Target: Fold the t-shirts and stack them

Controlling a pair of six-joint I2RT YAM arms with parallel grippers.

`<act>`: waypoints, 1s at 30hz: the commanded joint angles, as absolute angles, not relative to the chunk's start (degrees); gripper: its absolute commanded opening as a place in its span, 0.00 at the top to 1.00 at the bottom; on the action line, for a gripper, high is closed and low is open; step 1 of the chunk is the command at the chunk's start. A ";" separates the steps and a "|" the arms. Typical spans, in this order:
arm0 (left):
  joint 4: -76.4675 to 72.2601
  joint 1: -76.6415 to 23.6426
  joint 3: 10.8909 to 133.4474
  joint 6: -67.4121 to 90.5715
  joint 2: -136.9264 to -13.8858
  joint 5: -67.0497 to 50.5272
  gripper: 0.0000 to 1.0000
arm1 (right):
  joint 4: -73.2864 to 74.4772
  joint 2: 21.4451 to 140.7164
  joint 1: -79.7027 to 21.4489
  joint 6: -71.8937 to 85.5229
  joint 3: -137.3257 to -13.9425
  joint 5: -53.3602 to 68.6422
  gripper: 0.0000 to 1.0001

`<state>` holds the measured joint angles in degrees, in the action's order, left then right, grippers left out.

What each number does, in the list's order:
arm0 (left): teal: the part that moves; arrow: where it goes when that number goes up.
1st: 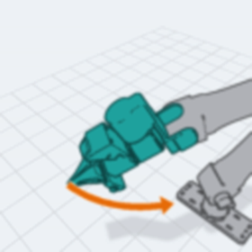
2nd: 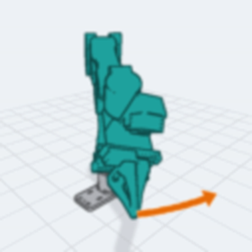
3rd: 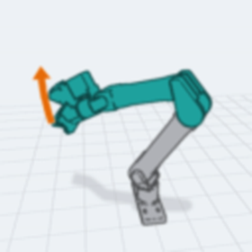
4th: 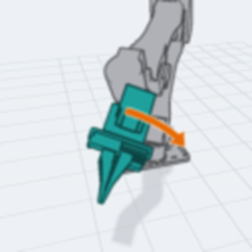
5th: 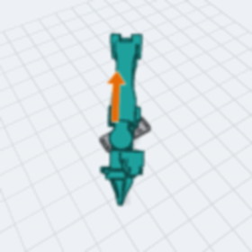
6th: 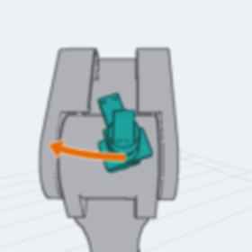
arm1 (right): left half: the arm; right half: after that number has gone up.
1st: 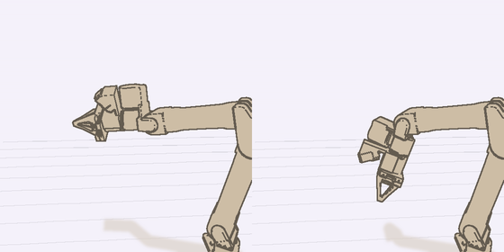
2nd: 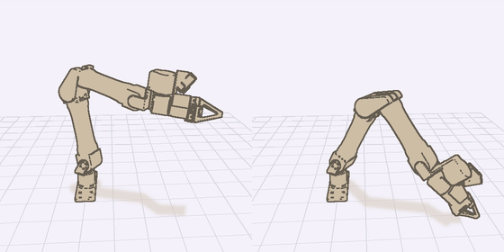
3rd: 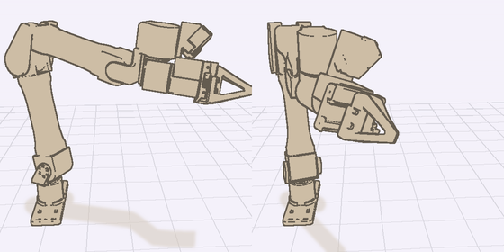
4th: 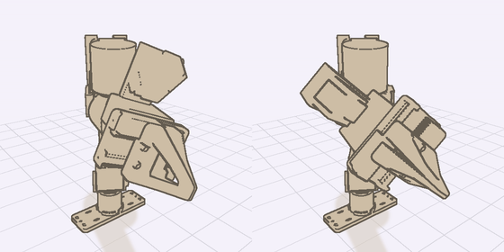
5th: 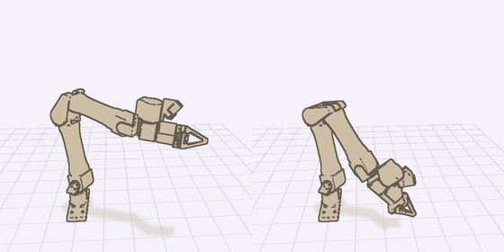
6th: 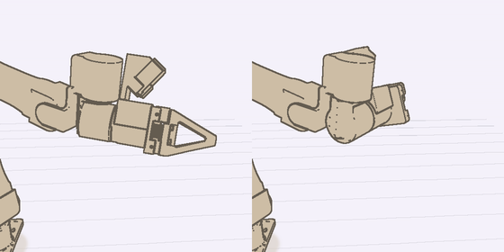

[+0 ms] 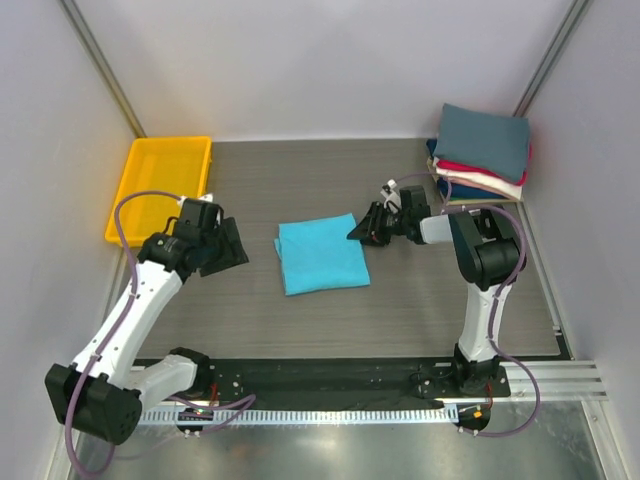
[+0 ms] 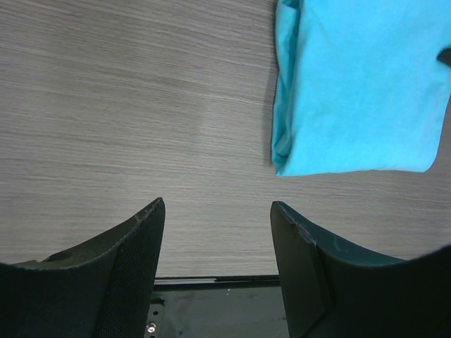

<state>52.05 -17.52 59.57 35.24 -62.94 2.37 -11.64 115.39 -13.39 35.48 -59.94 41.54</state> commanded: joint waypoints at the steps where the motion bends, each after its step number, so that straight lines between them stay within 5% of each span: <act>1: 50.72 -17.58 56.18 32.87 -60.30 4.04 0.37 | -16.94 119.44 -15.02 39.11 -55.38 45.43 0.63; 4: 48.70 -17.58 52.57 32.96 -58.98 4.39 0.37 | -16.61 118.92 -16.96 38.41 -55.46 46.49 0.78; 6: 48.69 -17.58 53.08 32.52 -58.71 3.78 0.37 | -17.22 117.43 -17.92 39.02 -54.94 46.32 0.99; 12: 47.29 -17.40 52.65 31.82 -56.52 4.05 0.37 | -23.05 111.02 -17.40 42.39 -55.09 46.76 0.99; 16: 46.41 -17.40 52.21 31.73 -54.93 3.69 0.37 | 3.26 104.26 -16.35 27.91 -65.20 37.30 0.99; 30: 45.35 -17.40 51.68 31.64 -54.58 2.11 0.37 | 31.54 103.79 -2.38 10.73 -96.46 30.07 0.99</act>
<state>47.51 -17.52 51.88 32.51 -54.63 3.22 24.10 103.15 -3.68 16.16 -88.29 32.45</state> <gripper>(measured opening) 0.626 0.072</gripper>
